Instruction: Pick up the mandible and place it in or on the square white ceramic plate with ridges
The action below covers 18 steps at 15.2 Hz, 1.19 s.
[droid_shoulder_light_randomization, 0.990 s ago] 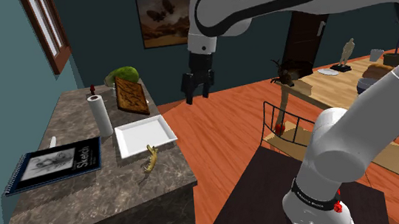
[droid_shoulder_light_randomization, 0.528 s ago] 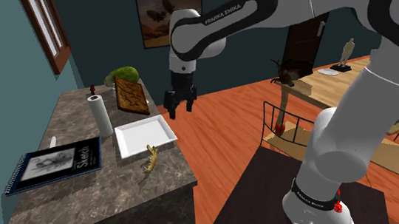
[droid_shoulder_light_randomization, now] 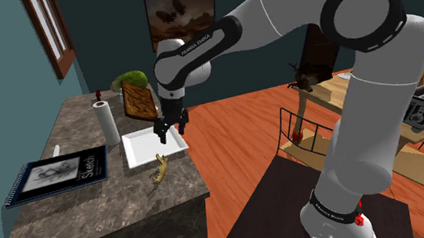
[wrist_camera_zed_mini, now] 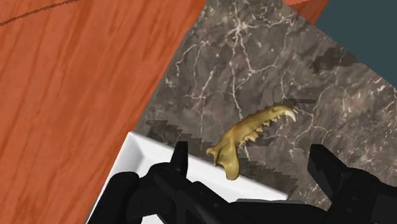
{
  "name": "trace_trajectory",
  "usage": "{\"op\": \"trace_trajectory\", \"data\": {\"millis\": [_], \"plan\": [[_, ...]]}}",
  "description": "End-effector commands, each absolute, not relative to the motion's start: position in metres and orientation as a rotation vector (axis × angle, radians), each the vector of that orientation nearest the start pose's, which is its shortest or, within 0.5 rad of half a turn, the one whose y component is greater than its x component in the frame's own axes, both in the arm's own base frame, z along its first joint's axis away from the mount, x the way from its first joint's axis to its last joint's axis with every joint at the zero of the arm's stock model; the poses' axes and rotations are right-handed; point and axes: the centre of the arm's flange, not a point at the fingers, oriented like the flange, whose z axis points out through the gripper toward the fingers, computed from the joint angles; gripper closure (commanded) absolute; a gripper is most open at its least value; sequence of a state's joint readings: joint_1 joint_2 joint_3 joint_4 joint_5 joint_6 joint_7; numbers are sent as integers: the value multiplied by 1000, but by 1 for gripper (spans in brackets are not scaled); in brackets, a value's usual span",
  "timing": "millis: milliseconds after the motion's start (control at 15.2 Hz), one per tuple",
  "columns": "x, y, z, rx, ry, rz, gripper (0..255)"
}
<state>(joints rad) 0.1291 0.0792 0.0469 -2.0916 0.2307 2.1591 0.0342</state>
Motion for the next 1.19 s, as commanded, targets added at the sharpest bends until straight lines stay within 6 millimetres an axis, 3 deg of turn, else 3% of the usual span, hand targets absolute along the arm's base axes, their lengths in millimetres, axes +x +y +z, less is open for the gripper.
{"op": "trace_trajectory", "data": {"millis": [0, 264, 726, 1122], "plan": [[565, 115, 367, -2944, -29, 57, 0], [592, 131, 337, -2936, -48, 72, 0], [590, 139, 298, -2936, -48, 72, 0], [590, 139, 298, -2936, -48, 72, 0]]}}
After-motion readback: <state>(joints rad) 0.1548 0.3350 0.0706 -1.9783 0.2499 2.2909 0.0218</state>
